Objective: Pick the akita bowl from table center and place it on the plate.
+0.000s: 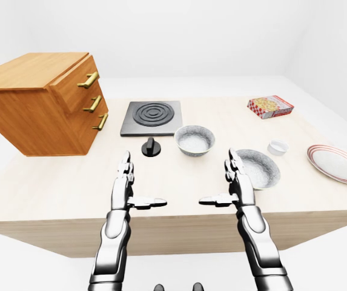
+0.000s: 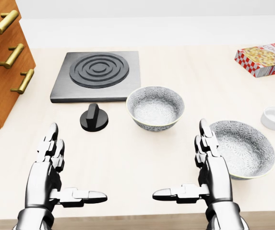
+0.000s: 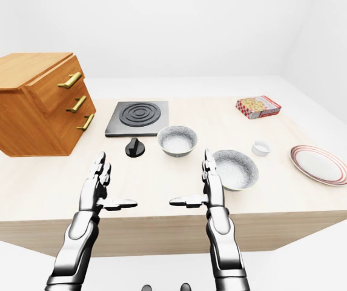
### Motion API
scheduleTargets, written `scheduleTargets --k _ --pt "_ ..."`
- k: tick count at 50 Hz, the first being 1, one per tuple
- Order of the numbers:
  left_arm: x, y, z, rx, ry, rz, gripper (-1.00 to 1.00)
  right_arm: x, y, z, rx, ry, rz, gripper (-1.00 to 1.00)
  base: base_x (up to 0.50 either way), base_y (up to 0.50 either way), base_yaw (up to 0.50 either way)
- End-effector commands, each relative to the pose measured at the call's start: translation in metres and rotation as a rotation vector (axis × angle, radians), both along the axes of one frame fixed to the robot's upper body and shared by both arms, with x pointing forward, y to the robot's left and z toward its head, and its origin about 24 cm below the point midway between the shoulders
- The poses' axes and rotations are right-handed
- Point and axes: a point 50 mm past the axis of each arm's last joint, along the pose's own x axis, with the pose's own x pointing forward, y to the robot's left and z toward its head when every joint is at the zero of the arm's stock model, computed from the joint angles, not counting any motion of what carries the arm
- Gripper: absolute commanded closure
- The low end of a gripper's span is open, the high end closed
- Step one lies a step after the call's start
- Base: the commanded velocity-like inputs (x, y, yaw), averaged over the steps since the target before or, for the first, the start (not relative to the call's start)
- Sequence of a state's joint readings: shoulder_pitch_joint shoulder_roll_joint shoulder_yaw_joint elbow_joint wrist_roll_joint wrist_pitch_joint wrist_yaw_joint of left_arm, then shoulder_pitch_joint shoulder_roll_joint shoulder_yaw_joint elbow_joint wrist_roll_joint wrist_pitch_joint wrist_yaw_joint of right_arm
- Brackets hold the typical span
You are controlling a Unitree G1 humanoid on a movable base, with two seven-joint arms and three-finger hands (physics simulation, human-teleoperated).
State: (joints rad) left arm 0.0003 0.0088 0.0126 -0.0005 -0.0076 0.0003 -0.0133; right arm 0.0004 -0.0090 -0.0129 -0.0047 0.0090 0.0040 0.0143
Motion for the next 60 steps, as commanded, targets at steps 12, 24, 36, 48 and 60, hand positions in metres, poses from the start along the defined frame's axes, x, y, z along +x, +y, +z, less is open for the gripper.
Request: scheduleTargets --k 12,24,36,48,60 --pt "0.017 0.003 0.022 0.046 -0.034 -0.015 -1.0 0.008 -0.011 0.044 -0.056 -0.132 0.009 -1.0 0.0 0.0 0.0" --pt "0.026 0.002 0.054 0.04 -0.16 -0.022 -1.0 0.005 -0.015 0.053 -0.061 -0.171 0.014 -1.0 0.0 -0.24 0.0" --pt "0.019 0.002 0.053 0.04 -0.161 -0.018 -1.0 0.0 -0.015 0.05 -0.052 -0.16 0.024 -1.0 0.0 -0.5 0.0" --pt "0.019 0.003 0.051 0.043 -0.154 -0.016 -1.0 -0.001 -0.015 0.05 -0.044 -0.16 0.028 -1.0 0.05 -0.5 0.0" --pt "0.019 0.003 0.05 0.043 -0.15 -0.014 -1.0 0.001 -0.014 0.05 -0.047 -0.161 0.032 -1.0 0.35 -0.42 0.0"
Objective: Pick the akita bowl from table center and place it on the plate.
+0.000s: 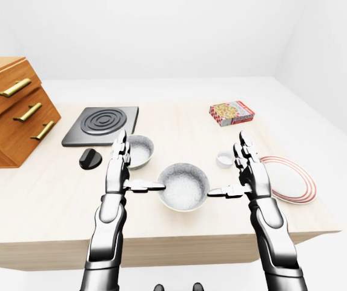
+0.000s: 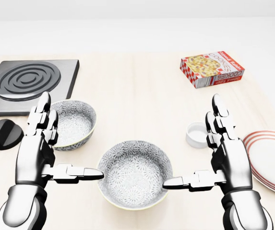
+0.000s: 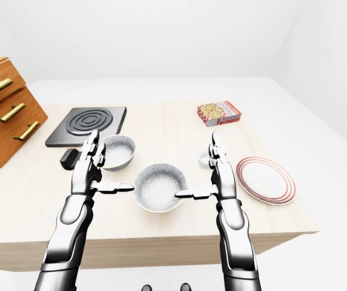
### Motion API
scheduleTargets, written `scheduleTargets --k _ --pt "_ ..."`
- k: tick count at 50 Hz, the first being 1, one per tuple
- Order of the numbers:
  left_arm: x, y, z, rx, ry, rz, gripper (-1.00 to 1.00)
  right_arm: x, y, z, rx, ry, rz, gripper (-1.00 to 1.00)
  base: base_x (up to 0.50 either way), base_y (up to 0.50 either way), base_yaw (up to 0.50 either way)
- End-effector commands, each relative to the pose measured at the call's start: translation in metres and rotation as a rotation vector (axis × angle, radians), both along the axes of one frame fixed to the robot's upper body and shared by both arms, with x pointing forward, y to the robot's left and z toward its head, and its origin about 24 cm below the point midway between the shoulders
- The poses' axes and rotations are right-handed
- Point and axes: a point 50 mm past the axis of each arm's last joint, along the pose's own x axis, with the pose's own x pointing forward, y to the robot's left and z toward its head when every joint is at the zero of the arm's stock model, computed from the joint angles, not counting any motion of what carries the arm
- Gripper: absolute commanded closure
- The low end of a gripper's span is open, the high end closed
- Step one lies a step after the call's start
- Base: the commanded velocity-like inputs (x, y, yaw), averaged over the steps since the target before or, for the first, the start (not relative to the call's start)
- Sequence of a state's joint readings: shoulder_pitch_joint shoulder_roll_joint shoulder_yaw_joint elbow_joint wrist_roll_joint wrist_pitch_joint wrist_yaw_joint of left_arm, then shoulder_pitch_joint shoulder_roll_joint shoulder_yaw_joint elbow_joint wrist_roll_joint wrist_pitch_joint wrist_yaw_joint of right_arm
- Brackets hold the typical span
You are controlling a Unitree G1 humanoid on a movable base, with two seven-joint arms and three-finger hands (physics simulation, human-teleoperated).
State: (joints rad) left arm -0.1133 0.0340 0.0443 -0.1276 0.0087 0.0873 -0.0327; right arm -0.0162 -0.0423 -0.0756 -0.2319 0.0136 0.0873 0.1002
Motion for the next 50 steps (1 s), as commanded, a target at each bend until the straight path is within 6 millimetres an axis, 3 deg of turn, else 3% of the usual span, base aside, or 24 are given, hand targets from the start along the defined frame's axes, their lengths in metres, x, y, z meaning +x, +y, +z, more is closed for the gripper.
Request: scheduleTargets --k 1,19,31,38,46,50 --pt "0.0 0.0 0.0 0.001 0.0 0.003 -1.0 0.001 0.0 0.0 -0.004 0.002 0.0 -1.0 0.04 0.0 0.0" --pt "0.002 0.004 0.0 0.007 0.001 0.014 -1.0 -0.003 -0.005 -0.002 -0.015 0.009 -0.013 -1.0 0.0 0.0 0.0" --pt "0.031 0.023 -0.012 0.151 0.091 0.089 -1.0 -0.004 -0.006 -0.002 -0.02 0.01 -0.011 -1.0 0.0 0.0 0.0" --pt "0.057 0.037 -0.02 0.358 0.118 0.148 -1.0 -0.003 -0.005 -0.003 -0.023 0.014 -0.009 -1.0 0.0 0.0 0.0" --pt "0.077 0.043 -0.045 0.774 0.198 0.204 -1.0 -0.002 -0.004 -0.007 -0.025 0.031 -0.006 -1.0 0.0 0.0 0.0" --pt "0.086 0.044 -0.048 0.995 0.187 0.258 -1.0 -0.002 -0.004 -0.008 -0.027 0.036 -0.006 -1.0 0.0 0.0 0.0"
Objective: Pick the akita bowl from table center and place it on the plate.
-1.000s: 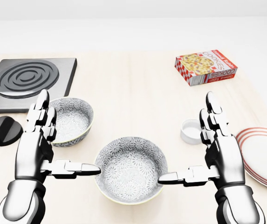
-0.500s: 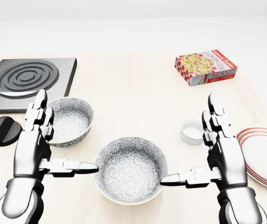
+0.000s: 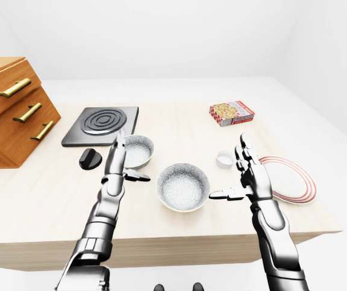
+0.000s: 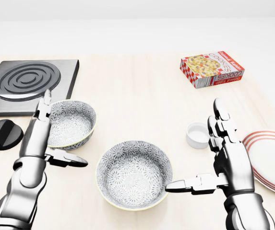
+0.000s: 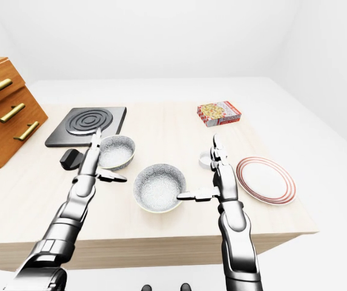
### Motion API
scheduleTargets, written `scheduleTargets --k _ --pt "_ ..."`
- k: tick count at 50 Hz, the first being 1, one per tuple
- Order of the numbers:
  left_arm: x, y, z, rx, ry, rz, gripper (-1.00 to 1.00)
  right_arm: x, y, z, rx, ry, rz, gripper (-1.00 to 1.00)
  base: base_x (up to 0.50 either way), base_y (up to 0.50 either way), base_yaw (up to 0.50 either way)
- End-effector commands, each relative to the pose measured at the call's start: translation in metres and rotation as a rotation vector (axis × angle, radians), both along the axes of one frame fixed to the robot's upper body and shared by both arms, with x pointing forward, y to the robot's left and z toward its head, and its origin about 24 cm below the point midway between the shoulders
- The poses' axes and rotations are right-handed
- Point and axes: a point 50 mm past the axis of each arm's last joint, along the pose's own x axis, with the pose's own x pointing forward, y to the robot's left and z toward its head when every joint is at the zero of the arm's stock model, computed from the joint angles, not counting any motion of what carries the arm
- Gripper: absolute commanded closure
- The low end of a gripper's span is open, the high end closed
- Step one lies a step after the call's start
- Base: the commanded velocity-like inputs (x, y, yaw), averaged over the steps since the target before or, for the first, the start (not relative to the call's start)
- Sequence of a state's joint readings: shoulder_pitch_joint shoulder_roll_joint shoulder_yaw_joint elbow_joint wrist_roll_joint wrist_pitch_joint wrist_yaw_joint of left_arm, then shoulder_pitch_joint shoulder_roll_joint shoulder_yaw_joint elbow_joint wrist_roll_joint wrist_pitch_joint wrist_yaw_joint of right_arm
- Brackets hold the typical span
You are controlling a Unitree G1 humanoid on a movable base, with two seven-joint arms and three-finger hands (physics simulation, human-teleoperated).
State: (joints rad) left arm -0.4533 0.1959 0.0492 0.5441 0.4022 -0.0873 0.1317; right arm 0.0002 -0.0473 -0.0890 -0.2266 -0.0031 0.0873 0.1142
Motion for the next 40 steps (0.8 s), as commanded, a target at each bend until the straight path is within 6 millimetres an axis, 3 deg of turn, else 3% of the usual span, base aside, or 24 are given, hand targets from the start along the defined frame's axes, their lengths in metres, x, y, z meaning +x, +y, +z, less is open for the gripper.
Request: scheduleTargets --k 1,16,25,40 --pt "0.024 0.013 -0.017 0.503 0.08 0.103 -1.0 0.001 0.0 -0.003 -0.005 0.015 0.002 -1.0 0.0 0.0 0.0" --pt "0.04 0.004 -0.006 0.75 0.07 0.061 -1.0 0.003 0.0 -0.002 -0.012 0.009 0.003 -1.0 0.0 0.0 0.0" --pt "0.04 -0.003 -0.011 0.775 0.109 0.017 -1.0 0.003 0.0 -0.001 -0.015 0.007 0.003 -1.0 0.0 0.0 0.0" --pt "0.029 -0.015 -0.037 0.771 0.209 -0.064 -1.0 0.001 -0.001 -0.007 -0.015 0.031 0.001 -1.0 0.0 0.0 0.0"
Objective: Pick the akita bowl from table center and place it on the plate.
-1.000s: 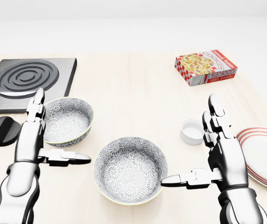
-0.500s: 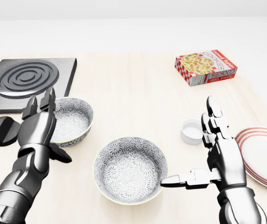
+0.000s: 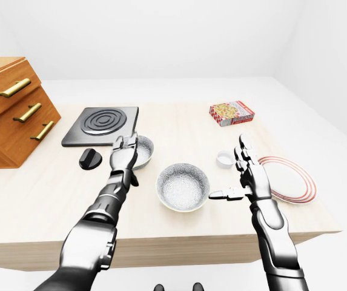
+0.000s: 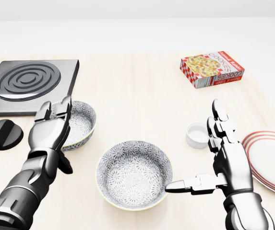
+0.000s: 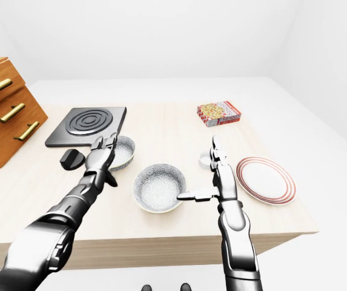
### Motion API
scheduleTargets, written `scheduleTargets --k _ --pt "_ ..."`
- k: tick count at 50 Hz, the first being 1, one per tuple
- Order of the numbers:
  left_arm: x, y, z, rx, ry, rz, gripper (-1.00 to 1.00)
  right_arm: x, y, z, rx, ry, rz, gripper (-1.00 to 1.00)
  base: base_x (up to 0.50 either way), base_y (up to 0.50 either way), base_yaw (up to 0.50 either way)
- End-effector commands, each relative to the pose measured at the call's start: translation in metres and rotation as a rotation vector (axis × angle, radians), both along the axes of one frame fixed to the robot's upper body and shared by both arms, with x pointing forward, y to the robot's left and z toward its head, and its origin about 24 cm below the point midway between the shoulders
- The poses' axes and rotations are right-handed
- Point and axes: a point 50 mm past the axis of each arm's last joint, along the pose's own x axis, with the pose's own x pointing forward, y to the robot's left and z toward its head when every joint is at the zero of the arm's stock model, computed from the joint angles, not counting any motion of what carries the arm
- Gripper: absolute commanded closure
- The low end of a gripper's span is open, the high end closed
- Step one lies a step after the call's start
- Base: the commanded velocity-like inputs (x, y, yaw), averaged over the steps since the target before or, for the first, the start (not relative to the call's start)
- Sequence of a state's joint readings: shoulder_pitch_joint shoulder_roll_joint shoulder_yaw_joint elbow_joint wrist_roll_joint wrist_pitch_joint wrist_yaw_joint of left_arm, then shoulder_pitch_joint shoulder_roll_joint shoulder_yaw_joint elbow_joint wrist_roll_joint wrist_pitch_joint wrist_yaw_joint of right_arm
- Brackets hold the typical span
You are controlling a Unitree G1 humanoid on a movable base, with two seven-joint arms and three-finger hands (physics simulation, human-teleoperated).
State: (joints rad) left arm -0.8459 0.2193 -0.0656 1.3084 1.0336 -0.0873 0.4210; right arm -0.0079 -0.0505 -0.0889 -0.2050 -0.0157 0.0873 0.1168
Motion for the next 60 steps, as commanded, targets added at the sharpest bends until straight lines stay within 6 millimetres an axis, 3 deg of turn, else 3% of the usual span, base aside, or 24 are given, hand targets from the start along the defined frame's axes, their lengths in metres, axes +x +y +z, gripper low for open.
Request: scheduleTargets --k 1,5,6,7,8,9,10,31,39,40,43,57,60 --pt "-0.004 -0.003 -0.01 0.012 0.083 -0.022 -1.0 -0.001 -0.001 -0.004 -0.001 0.018 -0.001 -1.0 0.0 0.0 0.0" --pt "0.001 -0.001 -0.003 -0.002 0.106 -0.022 -1.0 -0.001 0.0 -0.005 0.0 0.02 0.0 -1.0 0.0 0.0 0.0" --pt "0.001 -0.001 -0.003 -0.009 0.115 -0.021 -0.28 -0.001 0.0 -0.005 0.0 0.021 0.001 -1.0 0.0 0.0 0.0" --pt "0.001 0.0 -0.003 -0.014 0.116 -0.018 0.11 0.0 0.0 -0.005 0.0 0.021 0.001 -1.0 0.0 0.0 0.0" --pt "0.002 0.0 -0.002 -0.018 0.111 -0.015 0.29 0.0 0.0 -0.005 0.001 0.022 0.001 -1.0 0.0 0.0 0.0" --pt "0.002 0.0 -0.001 -0.021 0.11 -0.014 0.8 0.0 0.0 -0.006 0.001 0.024 0.002 -1.0 0.0 0.0 0.0" --pt "0.002 0.0 -0.001 -0.027 0.105 -0.013 1.0 0.0 0.001 -0.007 0.002 0.03 0.002 -1.0 0.0 0.0 0.0" --pt "0.002 -0.003 -0.003 -0.036 0.103 -0.017 1.0 0.0 0.0 -0.005 -0.001 0.021 0.0 -1.0 0.0 0.0 0.0" --pt "0.008 -0.01 0.014 -0.093 0.042 -0.051 1.0 -0.001 -0.001 -0.002 -0.005 0.01 0.002 -1.0 0.0 0.0 0.0" --pt "-0.001 -0.001 0.0 -0.061 0.041 -0.018 1.0 -0.001 -0.001 -0.002 -0.005 0.007 0.003 -1.0 0.0 0.0 0.0" --pt "-0.006 0.003 -0.003 -0.051 0.025 -0.021 1.0 -0.001 -0.001 0.0 -0.006 0.001 0.002 -1.0 0.0 0.0 0.0" --pt "-0.028 -0.018 0.067 -0.191 -0.073 -0.249 1.0 -0.003 -0.003 0.003 -0.016 -0.012 0.001 -1.0 0.0 0.0 0.0" --pt "-0.044 -0.026 0.076 -0.19 -0.092 -0.306 1.0 -0.003 -0.003 0.008 -0.029 -0.031 0.004 -1.0 0.0 0.0 0.0"
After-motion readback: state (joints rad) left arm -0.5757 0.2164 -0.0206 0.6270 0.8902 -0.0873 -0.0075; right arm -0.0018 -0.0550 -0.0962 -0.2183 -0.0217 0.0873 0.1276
